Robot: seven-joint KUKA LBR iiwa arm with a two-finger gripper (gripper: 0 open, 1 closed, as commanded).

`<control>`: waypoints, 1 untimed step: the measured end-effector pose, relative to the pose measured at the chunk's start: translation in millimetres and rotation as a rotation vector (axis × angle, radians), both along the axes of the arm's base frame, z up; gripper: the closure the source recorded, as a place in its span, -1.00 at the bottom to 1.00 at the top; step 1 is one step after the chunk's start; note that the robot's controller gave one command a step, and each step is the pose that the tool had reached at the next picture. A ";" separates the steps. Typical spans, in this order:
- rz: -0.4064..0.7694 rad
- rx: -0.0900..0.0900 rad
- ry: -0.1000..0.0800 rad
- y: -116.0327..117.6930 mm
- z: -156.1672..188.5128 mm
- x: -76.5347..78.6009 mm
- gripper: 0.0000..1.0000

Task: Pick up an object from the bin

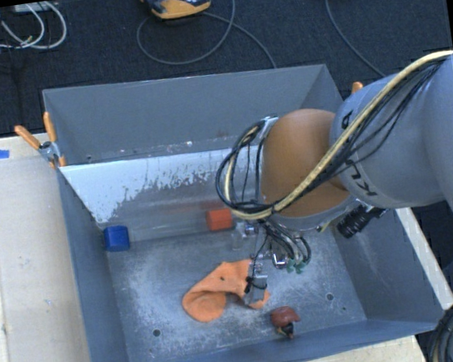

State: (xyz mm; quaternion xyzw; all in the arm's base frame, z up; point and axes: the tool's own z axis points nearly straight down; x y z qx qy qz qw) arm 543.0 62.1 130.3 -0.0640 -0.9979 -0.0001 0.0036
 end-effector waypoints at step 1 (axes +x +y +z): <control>0.164 0.000 0.002 0.7 -50.1 1.0 -1.00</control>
Offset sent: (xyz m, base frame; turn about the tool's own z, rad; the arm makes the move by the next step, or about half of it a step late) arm -0.0021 0.0001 -0.0603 0.0105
